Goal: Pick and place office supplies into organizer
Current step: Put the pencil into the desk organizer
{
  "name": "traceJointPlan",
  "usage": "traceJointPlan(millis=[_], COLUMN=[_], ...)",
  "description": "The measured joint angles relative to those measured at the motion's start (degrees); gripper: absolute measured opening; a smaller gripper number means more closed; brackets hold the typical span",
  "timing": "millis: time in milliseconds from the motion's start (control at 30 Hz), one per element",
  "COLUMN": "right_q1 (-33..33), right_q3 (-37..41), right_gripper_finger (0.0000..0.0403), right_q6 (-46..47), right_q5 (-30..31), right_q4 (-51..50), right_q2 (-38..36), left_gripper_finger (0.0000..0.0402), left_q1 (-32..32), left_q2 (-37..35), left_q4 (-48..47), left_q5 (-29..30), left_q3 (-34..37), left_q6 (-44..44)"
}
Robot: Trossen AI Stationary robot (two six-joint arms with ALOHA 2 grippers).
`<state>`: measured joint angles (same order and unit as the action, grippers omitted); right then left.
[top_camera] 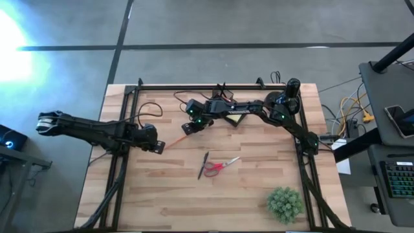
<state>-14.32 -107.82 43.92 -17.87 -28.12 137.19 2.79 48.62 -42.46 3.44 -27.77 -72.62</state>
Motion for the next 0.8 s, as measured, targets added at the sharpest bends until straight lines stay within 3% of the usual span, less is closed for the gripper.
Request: traceJointPlan(millis=[533,667,800], right_q1=[-0.25,-0.61,-0.67], right_q3=[0.69,-0.25,-0.6], right_gripper_finger=[0.0011,0.0011,0.0011], right_q6=[0.89,-4.99,-14.85], right_q5=[0.01,2.25,6.87], right_q4=[0.62,-1.97,-12.68], right_q2=[-0.22,-2.38,-5.43], left_gripper_finger=[0.0,0.0,0.0], left_q1=[-0.04,-0.04,-0.04], left_q2=[0.0,0.0,-0.07], left_q4=[0.0,-0.03,-0.04], left_q5=[-0.02,-0.02,-0.14], left_q3=[0.0,0.0,0.0], left_q6=[0.0,0.03,0.87])
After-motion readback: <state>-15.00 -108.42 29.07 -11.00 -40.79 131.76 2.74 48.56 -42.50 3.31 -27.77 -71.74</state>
